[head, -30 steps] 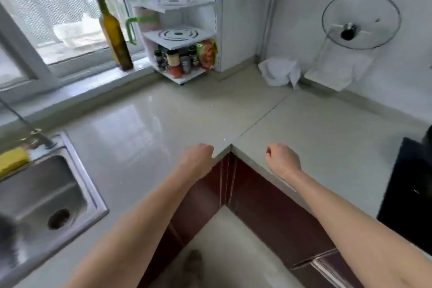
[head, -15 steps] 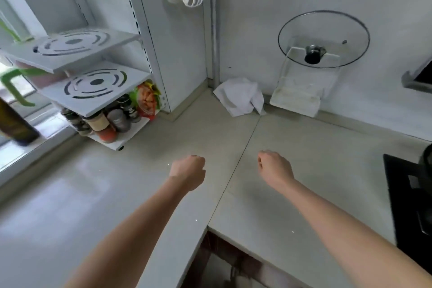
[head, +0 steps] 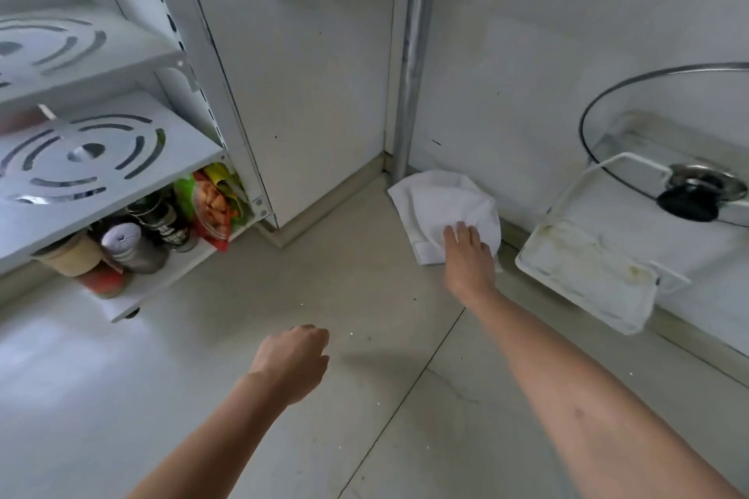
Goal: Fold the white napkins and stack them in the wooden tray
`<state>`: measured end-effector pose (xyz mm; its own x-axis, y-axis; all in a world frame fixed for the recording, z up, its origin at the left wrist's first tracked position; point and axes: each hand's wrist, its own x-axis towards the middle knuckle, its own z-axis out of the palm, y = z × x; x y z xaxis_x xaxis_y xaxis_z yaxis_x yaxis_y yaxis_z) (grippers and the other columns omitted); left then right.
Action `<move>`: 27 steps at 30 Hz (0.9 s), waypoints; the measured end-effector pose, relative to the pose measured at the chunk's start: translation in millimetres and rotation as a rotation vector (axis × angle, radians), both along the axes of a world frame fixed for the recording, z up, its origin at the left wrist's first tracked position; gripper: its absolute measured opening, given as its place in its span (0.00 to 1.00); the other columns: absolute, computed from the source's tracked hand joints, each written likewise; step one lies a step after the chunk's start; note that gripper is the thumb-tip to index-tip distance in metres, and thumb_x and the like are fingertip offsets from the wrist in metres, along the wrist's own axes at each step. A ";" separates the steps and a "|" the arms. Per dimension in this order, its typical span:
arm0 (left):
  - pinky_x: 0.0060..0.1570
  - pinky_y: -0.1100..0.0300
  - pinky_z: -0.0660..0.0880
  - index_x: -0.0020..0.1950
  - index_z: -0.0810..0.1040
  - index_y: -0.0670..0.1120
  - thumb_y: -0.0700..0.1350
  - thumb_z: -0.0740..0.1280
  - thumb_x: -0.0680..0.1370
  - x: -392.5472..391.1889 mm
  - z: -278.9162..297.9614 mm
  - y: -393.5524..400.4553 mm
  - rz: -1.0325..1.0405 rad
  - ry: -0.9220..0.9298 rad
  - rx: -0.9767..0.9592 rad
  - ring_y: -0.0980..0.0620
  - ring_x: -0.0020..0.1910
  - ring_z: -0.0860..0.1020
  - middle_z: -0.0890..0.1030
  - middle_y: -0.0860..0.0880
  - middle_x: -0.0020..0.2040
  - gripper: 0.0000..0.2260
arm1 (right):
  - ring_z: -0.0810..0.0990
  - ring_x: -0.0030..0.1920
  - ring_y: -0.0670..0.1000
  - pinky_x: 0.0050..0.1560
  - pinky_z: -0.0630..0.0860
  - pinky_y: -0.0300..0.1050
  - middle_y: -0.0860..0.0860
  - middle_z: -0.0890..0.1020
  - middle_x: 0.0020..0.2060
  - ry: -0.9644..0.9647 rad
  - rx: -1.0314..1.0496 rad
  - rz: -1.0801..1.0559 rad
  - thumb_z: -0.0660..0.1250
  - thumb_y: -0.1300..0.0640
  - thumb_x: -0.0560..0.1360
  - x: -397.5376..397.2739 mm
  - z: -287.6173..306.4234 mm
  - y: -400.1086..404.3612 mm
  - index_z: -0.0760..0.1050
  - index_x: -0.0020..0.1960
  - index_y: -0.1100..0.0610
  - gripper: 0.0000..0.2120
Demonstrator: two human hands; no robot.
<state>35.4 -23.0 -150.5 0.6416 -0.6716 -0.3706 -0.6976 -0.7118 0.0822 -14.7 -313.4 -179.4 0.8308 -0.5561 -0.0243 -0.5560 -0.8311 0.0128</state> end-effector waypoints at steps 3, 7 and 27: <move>0.53 0.58 0.73 0.62 0.74 0.50 0.51 0.58 0.80 8.0 -4.6 -4.1 0.027 0.013 -0.026 0.50 0.57 0.77 0.77 0.53 0.59 0.13 | 0.70 0.63 0.57 0.52 0.71 0.48 0.57 0.70 0.64 0.062 0.080 -0.028 0.55 0.67 0.78 18.8 -12.3 -21.8 0.66 0.67 0.59 0.18; 0.52 0.60 0.74 0.65 0.73 0.51 0.51 0.59 0.81 11.9 -4.6 -5.9 0.057 0.030 -0.128 0.53 0.57 0.77 0.77 0.54 0.61 0.14 | 0.77 0.55 0.58 0.51 0.73 0.47 0.59 0.80 0.54 -0.036 0.319 -0.057 0.57 0.65 0.79 22.9 -17.1 -24.5 0.77 0.55 0.64 0.11; 0.75 0.51 0.38 0.79 0.48 0.47 0.71 0.64 0.66 -14.4 109.8 1.1 -0.491 -0.253 -0.920 0.43 0.77 0.40 0.45 0.45 0.79 0.50 | 0.84 0.41 0.55 0.44 0.82 0.44 0.59 0.84 0.45 -0.754 1.266 -0.333 0.64 0.61 0.78 -115.7 167.7 150.7 0.80 0.47 0.64 0.08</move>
